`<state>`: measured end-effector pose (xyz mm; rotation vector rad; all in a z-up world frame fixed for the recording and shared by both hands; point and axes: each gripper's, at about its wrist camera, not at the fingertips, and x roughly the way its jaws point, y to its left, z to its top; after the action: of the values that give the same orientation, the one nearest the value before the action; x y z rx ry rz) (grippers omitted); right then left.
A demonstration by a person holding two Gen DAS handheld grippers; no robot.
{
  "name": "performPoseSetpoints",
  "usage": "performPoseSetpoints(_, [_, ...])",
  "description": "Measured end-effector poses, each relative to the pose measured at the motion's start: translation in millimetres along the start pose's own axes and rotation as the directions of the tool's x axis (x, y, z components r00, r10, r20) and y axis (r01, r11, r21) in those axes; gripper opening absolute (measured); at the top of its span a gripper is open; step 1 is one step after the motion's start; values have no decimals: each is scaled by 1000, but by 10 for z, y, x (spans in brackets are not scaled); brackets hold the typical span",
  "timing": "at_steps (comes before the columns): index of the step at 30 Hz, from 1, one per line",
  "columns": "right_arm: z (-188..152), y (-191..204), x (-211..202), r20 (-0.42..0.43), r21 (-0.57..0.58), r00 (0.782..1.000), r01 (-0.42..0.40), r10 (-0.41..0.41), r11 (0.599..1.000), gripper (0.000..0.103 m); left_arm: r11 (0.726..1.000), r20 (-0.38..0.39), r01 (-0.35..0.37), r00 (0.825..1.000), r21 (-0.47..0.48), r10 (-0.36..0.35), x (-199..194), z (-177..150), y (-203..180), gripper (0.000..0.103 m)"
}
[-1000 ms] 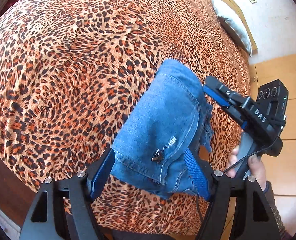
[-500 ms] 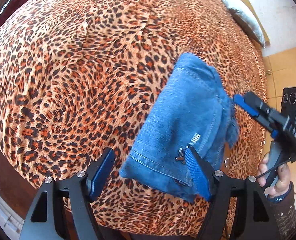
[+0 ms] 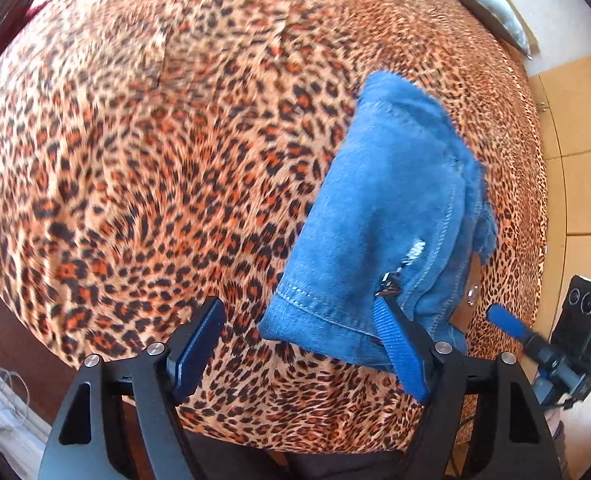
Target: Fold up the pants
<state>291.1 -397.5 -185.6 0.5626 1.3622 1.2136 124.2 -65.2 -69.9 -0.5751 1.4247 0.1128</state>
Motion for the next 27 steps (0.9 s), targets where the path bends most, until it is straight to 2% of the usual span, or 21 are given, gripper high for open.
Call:
performPoseSetpoints(1, [19,-32,-131,54,29,998,13,-14,1000,81,1000,16,-1,1000,25,0,-90,43,-64,81])
performPoseSetpoints(2, [24,-89,-228,91,58,995,41,-46,997,83,999,28,3,1000,43,-4,-141,106,-111,86])
performPoseSetpoints(4, [-3,-259,-313,109,125,989,88,-102,988,84,998,35,-1,999,64,-2,-152,272,-150,88])
performPoseSetpoints(6, [-98,-433,-329,124,212,986,85,-113,974,84,998,9,10,1000,67,-10,-92,444,-144,88])
performPoseSetpoints(12, [-366,-618,-182,209,350,964,81,-162,933,84,996,-119,51,992,73,-42,509,1010,-97,88])
performPoseSetpoints(14, [-415,-612,-54,223,373,963,59,-151,926,84,993,-171,70,984,93,-53,648,1087,-107,88])
performPoseSetpoints(16, [-435,-564,57,246,382,953,72,-177,921,84,990,-204,78,978,120,-52,729,1114,-133,88])
performPoseSetpoints(19, [-402,-501,280,272,412,955,-5,-118,911,84,983,-269,138,958,122,-101,856,1152,-120,88])
performPoseSetpoints(22, [-350,-401,406,275,401,951,22,-143,916,86,975,-325,203,932,95,-162,1014,1200,-92,88])
performPoseSetpoints(25, [-372,-425,402,290,433,943,24,-164,901,87,965,-372,246,907,93,-195,1169,1180,-119,89])
performPoseSetpoints(27, [-398,-450,417,302,457,937,20,-176,889,85,961,-370,262,905,88,-212,1236,1177,-117,93])
